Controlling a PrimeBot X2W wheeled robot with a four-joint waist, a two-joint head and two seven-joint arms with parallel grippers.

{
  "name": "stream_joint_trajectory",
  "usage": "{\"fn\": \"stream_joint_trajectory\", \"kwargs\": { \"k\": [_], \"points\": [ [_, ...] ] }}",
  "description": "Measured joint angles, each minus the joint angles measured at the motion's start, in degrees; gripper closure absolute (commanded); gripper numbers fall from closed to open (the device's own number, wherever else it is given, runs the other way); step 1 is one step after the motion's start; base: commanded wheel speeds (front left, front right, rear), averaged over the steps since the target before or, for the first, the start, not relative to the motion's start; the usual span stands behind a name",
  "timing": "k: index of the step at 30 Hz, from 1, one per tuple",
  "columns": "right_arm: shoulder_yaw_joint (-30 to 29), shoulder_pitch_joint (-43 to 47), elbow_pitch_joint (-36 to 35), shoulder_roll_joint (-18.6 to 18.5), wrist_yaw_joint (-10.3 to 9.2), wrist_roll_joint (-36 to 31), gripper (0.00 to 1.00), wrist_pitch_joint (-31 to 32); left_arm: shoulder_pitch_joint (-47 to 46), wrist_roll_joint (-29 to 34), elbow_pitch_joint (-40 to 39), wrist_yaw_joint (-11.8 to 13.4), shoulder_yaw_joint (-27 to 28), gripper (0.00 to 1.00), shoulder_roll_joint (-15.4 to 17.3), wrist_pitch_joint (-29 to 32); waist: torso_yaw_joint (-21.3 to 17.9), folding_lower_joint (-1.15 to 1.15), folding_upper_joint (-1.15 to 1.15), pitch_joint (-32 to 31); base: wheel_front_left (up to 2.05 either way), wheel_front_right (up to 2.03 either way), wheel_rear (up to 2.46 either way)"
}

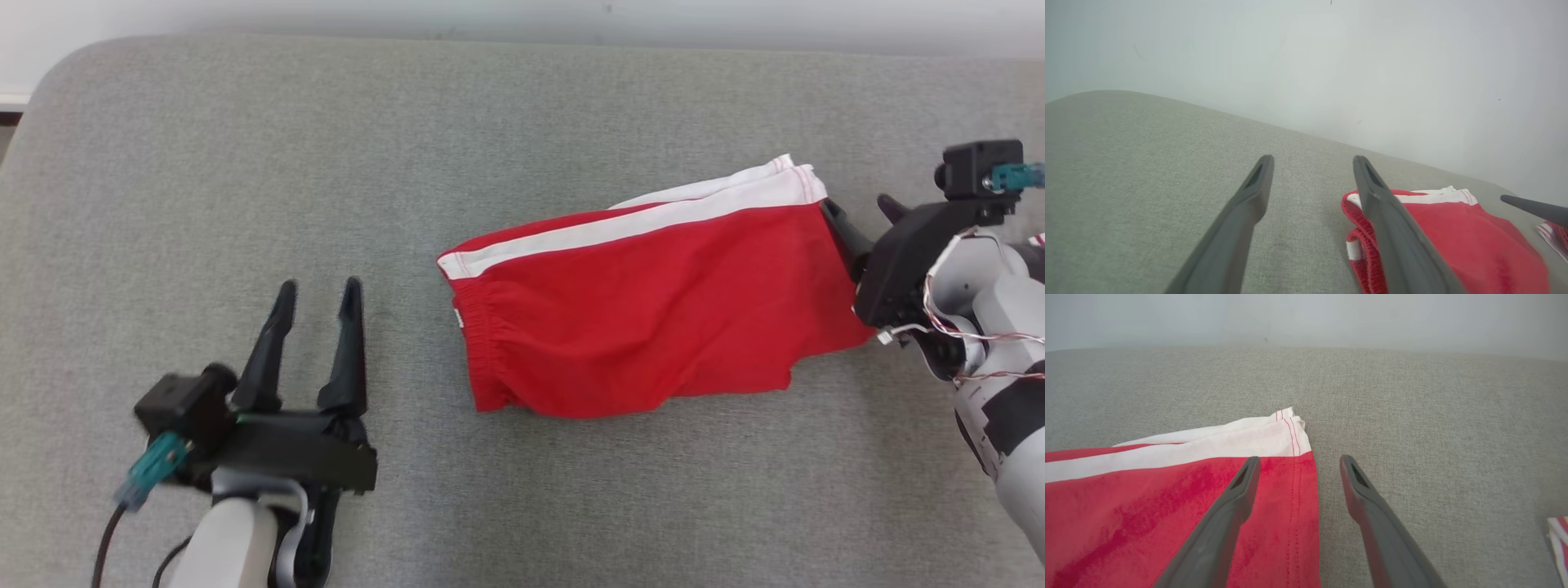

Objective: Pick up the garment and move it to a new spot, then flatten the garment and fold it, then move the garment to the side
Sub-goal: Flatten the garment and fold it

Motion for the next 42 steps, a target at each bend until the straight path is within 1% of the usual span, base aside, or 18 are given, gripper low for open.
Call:
{"fn": "stream_joint_trajectory", "kwargs": {
  "k": [1,2,3,5,9,15,20,22,23,24,28,35,42],
  "points": [
    [-0.3,0.1,0.7,0.0,0.0,0.3,0.0,0.0,1.2,2.4,-1.1,-0.1,0.7,0.0,-0.1,0.0,0.2,0.0,0.0,0.0,0.0,0.0,0.0],
    [-0.5,0.2,1.4,0.0,0.0,0.5,0.0,-0.1,2.5,3.0,-2.1,-0.3,2.1,0.0,-0.7,0.0,0.5,0.0,0.0,0.1,0.0,0.0,0.0],
    [-0.8,0.5,2.8,-0.1,0.0,0.5,0.0,-0.5,4.9,5.6,-4.4,-0.7,4.4,0.0,-1.5,0.0,1.0,0.0,0.0,0.2,0.0,0.0,0.0],
    [-1.2,0.7,4.3,-0.1,0.0,0.5,0.0,-0.8,7.2,7.5,-5.6,-1.2,6.1,0.0,-2.0,-0.1,1.7,0.0,0.0,0.4,0.0,0.0,0.0],
    [-1.9,1.0,7.2,0.2,0.0,0.5,0.0,-1.1,11.3,10.3,-6.3,-3.1,8.3,0.0,-2.7,-0.1,3.2,0.0,0.0,0.8,0.0,0.0,0.0],
    [-2.3,1.0,11.1,0.9,-0.01,0.4,0.0,-0.7,15.5,11.7,-6.2,-4.1,11.4,0.0,-3.2,-0.1,5.3,0.0,0.0,1.2,0.0,0.0,0.0],
    [-1.2,0.4,12.8,1.4,-0.42,0.0,0.0,1.9,17.6,11.4,-7.0,-4.1,12.4,0.0,-3.2,-0.1,6.7,-0.01,-0.01,1.3,0.0,0.0,0.0],
    [-0.5,0.4,12.8,1.5,-0.43,-0.1,0.35,2.8,18.4,11.0,-7.4,-3.6,12.0,0.0,-3.3,-0.1,7.0,-0.01,-0.01,1.1,0.0,0.0,0.0],
    [-0.1,0.4,12.8,1.6,-0.43,-0.1,0.74,3.1,18.8,10.7,-7.7,-3.5,11.9,0.0,-3.3,-0.1,7.1,0.0,-0.01,0.9,0.0,0.0,0.0],
    [0.3,0.5,12.8,1.8,-0.43,-0.2,1.0,3.2,19.0,10.3,-7.9,-3.3,11.8,0.0,-3.3,-0.1,7.2,0.0,-0.01,0.8,0.0,0.0,0.0],
    [1.1,0.8,12.9,2.4,-0.35,-0.6,1.0,3.3,20.0,10.0,-8.3,-2.7,11.5,0.0,-3.3,-0.1,7.2,0.0,-0.01,0.2,0.0,0.0,0.0],
    [0.4,1.6,13.8,2.1,0.02,-1.2,1.0,-1.5,20.8,9.4,-9.0,-2.5,11.3,0.0,-3.3,-0.1,6.1,0.02,0.0,-0.9,0.0,0.0,0.0],
    [-0.4,2.9,13.9,-0.9,0.01,-1.9,1.0,-4.7,21.3,9.2,-9.0,-2.3,11.6,0.0,-3.3,-0.1,4.3,0.02,0.0,-2.4,0.0,0.0,0.0]
  ]
}}
